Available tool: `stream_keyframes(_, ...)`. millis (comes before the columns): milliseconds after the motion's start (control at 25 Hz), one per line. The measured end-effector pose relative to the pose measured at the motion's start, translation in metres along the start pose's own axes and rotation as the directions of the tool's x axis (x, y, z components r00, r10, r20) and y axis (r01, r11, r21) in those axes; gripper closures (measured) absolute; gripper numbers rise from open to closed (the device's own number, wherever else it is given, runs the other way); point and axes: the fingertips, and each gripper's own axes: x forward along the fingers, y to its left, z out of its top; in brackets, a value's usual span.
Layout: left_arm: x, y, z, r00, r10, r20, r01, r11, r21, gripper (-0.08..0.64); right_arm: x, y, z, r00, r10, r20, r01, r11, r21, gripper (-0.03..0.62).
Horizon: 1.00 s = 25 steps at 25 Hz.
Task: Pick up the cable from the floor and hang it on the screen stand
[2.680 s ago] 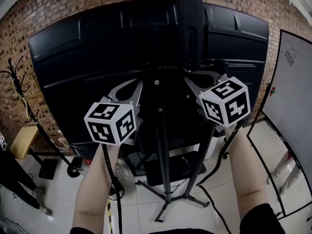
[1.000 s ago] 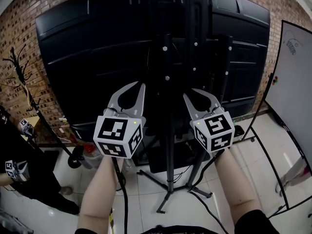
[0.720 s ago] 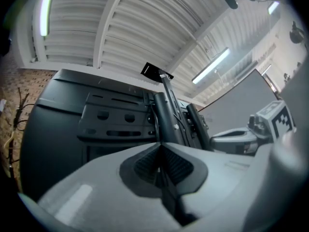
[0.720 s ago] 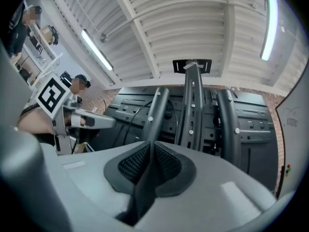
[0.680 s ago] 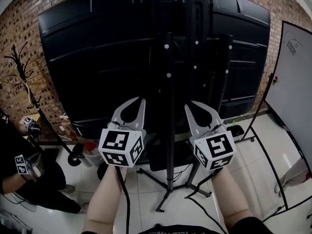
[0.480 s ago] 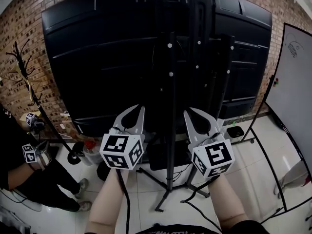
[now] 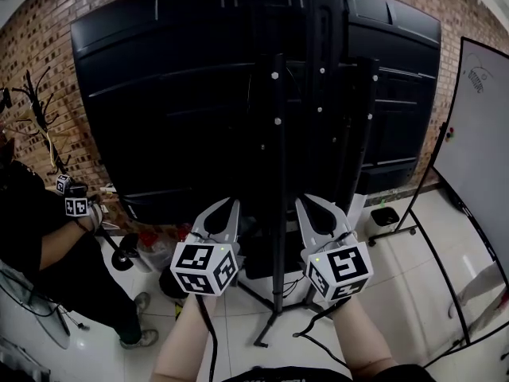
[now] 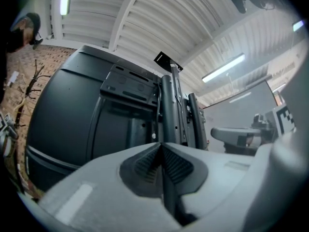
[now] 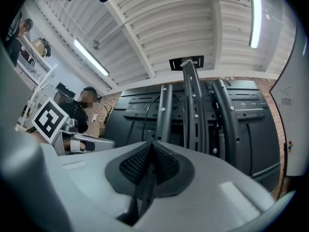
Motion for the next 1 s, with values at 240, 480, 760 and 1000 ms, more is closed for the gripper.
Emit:
stream_keyframes(240, -0.007, -0.010, -0.016, 1.000, 0.000, -0.030, 0.000, 1.000, -0.004, 0.555, -0.001, 0.009, -0.008, 0.999, 0.030, -0.025, -0.030, 1.000, -0.007, 0.584)
stream_keyframes(480, -0.015, -0.020, -0.022, 0.999, 0.002, -0.033, -0.001, 1.000, 0.008, 0.555, -0.001, 0.018, -0.023, 0.996, 0.061, -0.062, -0.060, 0.998, 0.008, 0.584)
stream_keyframes(760, -0.019, -0.027, -0.037, 0.998, 0.004, -0.060, -0.005, 1.000, -0.008, 0.555, -0.007, 0.023, -0.042, 0.992, 0.076, -0.102, -0.073, 0.997, 0.025, 0.584)
stream_keyframes(1000, -0.017, -0.029, -0.046, 0.997, 0.002, -0.077, -0.004, 1.000, -0.023, 0.555, -0.009, 0.025, -0.058, 0.987, 0.087, -0.137, -0.085, 0.996, 0.018, 0.584)
